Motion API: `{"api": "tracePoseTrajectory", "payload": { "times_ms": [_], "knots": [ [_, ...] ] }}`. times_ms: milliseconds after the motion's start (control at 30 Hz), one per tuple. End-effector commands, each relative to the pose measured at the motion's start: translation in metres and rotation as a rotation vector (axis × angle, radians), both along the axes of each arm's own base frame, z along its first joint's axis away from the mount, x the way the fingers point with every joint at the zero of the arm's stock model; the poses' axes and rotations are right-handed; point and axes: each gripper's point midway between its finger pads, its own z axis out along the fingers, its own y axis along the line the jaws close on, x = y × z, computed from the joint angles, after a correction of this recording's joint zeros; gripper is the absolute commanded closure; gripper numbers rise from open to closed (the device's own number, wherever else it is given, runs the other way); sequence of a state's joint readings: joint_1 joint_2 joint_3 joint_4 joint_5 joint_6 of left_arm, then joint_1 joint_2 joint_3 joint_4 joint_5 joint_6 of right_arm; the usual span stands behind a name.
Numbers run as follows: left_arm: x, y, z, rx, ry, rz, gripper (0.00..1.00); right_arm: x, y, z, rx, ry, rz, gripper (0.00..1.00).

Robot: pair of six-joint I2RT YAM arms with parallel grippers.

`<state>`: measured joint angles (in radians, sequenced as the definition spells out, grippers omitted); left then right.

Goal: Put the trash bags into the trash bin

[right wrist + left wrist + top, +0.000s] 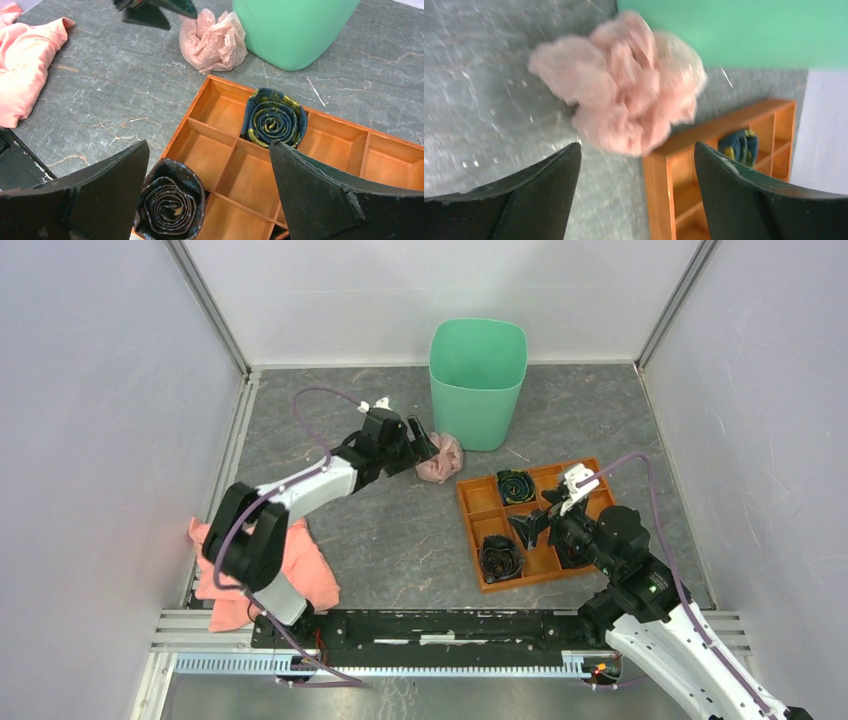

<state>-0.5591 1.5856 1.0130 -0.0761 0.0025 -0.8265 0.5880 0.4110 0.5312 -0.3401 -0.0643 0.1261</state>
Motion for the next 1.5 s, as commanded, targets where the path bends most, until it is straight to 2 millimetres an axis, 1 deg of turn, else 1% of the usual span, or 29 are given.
{"api": "tracePoseTrajectory", "payload": {
  "times_ms": [0,33,67,167,233,267,333,367,433,500,567,633,667,700,767,867,900,967,1033,1100,1133,1200,1233,1267,1300,1367,1400,1433,1467],
  "knots": [
    [0.054,-0.002,0.002,0.034,-0.057,0.005,0.16,-0.002,-0.001,0.015,0.017,-0.028,0.002,0.02],
    [0.06,-0.001,-0.013,0.078,-0.023,0.007,0.22,-0.002,-0.002,0.014,0.011,-0.026,0.003,0.02],
    [0.063,0.0,-0.021,0.112,-0.002,0.007,0.25,-0.002,-0.002,0.011,0.002,-0.016,0.003,0.02],
    [0.066,-0.004,-0.029,0.11,-0.009,-0.015,0.3,-0.003,-0.003,0.005,-0.018,0.008,0.001,0.02],
    [0.063,-0.003,-0.037,0.118,-0.007,-0.023,0.37,-0.003,-0.004,-0.001,-0.026,0.025,-0.006,0.02],
    [0.062,-0.001,-0.042,0.13,0.003,-0.027,0.48,-0.003,-0.005,-0.003,-0.028,0.033,-0.011,0.02],
    [0.052,-0.001,-0.048,0.129,0.043,-0.06,0.86,-0.004,-0.003,-0.004,-0.026,0.046,-0.003,0.02],
    [0.045,0.0,-0.048,0.12,0.059,-0.069,0.96,-0.006,-0.002,-0.004,-0.025,0.057,0.007,0.02],
    [0.024,-0.006,-0.036,0.034,0.051,-0.115,0.98,-0.009,0.004,-0.005,-0.026,0.082,0.041,0.02],
    [-0.003,-0.012,-0.012,-0.082,0.007,-0.172,0.98,-0.013,0.012,-0.01,-0.03,0.119,0.091,0.02],
    [-0.03,-0.009,0.014,-0.157,-0.037,-0.212,0.98,-0.02,0.025,-0.015,-0.02,0.161,0.17,0.02],
    [-0.056,0.003,0.034,-0.18,-0.07,-0.219,0.98,-0.022,0.036,-0.02,0.011,0.208,0.206,0.02],
    [-0.069,0.012,0.052,-0.197,-0.112,-0.212,0.98,-0.022,0.042,-0.023,0.025,0.235,0.228,0.02],
    [-0.082,0.021,0.054,-0.204,-0.125,-0.202,0.98,-0.021,0.049,-0.025,0.039,0.253,0.247,0.02],
    [-0.105,0.035,0.067,-0.227,-0.158,-0.183,0.98,-0.022,0.062,-0.025,0.07,0.277,0.294,0.02],
    [-0.131,0.049,0.083,-0.263,-0.188,-0.176,0.98,-0.023,0.083,-0.018,0.114,0.272,0.355,0.02],
    [-0.139,0.052,0.089,-0.274,-0.196,-0.177,0.98,-0.026,0.091,-0.014,0.124,0.269,0.382,0.02],
    [-0.151,0.058,0.1,-0.293,-0.209,-0.174,0.98,-0.033,0.109,-0.006,0.145,0.248,0.442,0.02],
    [-0.159,0.064,0.113,-0.338,-0.227,-0.145,0.98,-0.046,0.125,0.0,0.169,0.23,0.496,0.02],
    [-0.166,0.066,0.125,-0.4,-0.246,-0.128,0.98,-0.058,0.143,0.014,0.224,0.175,0.546,0.02],
    [-0.169,0.067,0.131,-0.431,-0.254,-0.123,0.98,-0.068,0.151,0.017,0.246,0.158,0.572,0.02],
    [-0.175,0.065,0.14,-0.487,-0.254,-0.128,0.98,-0.078,0.162,0.027,0.293,0.108,0.581,0.02],
    [-0.177,0.064,0.144,-0.509,-0.25,-0.133,0.98,-0.079,0.165,0.028,0.306,0.091,0.568,0.03],
    [-0.179,0.062,0.146,-0.523,-0.245,-0.143,0.98,-0.077,0.166,0.031,0.326,0.072,0.546,0.03],
    [-0.181,0.061,0.148,-0.534,-0.24,-0.15,0.98,-0.073,0.165,0.031,0.343,0.066,0.513,0.04],
    [-0.184,0.06,0.15,-0.552,-0.232,-0.156,0.98,-0.06,0.158,0.036,0.424,0.05,0.426,0.05],
    [-0.185,0.061,0.15,-0.559,-0.23,-0.155,0.98,-0.057,0.155,0.04,0.465,0.032,0.4,0.07],
    [-0.187,0.061,0.151,-0.565,-0.229,-0.155,0.98,-0.055,0.151,0.049,0.52,-0.002,0.388,0.09],
    [-0.188,0.061,0.15,-0.57,-0.228,-0.153,0.98,-0.053,0.148,0.051,0.553,-0.019,0.369,0.12]
  ]
}}
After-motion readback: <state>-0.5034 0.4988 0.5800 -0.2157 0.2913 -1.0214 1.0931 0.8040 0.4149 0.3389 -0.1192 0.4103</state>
